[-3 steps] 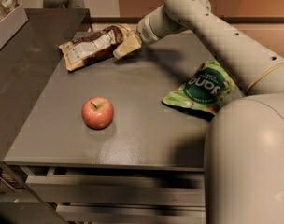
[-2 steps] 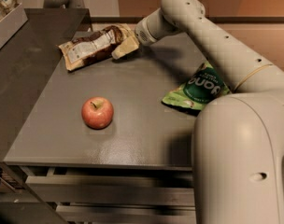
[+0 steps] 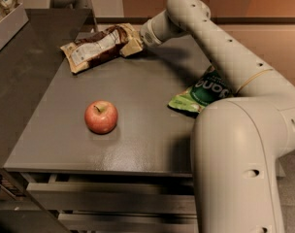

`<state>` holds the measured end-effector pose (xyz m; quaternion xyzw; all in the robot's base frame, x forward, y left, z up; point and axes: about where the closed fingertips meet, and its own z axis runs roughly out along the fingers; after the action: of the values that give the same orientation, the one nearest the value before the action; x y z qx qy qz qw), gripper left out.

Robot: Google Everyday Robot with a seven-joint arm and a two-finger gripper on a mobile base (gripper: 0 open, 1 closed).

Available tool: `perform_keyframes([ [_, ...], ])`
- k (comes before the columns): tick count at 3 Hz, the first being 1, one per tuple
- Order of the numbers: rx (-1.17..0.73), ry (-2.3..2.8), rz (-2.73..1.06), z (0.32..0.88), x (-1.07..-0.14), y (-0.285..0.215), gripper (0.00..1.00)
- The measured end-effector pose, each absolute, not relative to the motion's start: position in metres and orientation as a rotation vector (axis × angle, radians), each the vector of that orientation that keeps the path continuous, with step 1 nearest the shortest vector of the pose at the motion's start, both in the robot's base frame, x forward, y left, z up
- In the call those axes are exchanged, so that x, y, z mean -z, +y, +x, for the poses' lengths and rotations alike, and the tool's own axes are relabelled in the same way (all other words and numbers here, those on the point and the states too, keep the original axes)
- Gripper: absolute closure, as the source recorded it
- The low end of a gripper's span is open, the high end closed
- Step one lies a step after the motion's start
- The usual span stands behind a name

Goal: Move brown chip bag near apple

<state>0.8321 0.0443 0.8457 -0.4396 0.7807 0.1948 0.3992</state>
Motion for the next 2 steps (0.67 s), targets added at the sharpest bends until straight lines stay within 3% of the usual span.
perform_keyframes([
  [2,-0.543,1.89,-1.185,0.797,-0.873,0.047,0.87],
])
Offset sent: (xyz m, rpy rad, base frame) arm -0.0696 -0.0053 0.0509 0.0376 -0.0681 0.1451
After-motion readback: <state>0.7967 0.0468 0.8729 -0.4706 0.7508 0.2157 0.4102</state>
